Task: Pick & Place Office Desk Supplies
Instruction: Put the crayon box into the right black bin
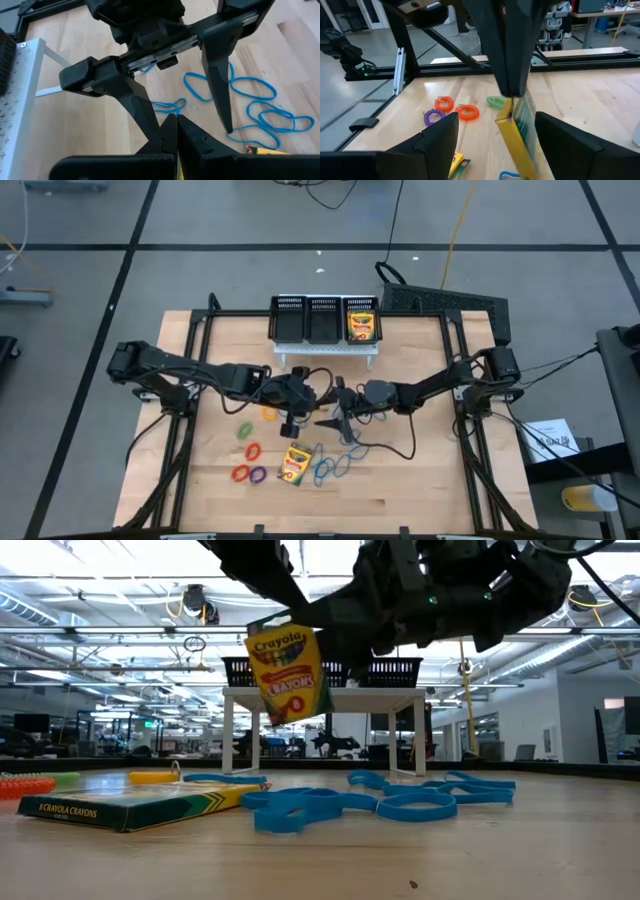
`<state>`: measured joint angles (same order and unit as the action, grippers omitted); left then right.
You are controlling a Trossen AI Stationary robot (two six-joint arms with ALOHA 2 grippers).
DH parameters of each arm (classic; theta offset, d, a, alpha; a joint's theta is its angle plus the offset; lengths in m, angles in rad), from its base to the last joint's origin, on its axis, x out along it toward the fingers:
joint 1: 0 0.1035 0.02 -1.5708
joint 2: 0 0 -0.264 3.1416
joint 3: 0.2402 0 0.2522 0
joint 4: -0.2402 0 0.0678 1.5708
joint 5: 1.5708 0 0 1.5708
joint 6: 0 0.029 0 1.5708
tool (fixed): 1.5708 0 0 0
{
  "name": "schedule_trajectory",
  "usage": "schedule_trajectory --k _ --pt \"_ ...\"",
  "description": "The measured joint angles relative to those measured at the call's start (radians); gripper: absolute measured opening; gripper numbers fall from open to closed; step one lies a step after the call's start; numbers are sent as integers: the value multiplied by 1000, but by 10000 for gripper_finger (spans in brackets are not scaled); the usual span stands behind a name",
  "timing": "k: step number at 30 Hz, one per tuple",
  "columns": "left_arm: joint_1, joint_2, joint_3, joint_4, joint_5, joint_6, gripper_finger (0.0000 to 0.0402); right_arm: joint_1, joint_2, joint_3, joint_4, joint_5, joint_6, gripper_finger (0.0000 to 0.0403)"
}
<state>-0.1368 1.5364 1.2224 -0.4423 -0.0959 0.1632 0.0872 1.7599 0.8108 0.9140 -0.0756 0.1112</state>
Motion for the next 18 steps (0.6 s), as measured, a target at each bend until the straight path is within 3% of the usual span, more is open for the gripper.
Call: schedule_trajectory --k 7,18 --pt "0 0 0 0 1 -4 0 0 -4 0 -6 1 0 216" --pt "0 0 0 5 2 -9 0 -1 -4 0 -12 51 -1 120"
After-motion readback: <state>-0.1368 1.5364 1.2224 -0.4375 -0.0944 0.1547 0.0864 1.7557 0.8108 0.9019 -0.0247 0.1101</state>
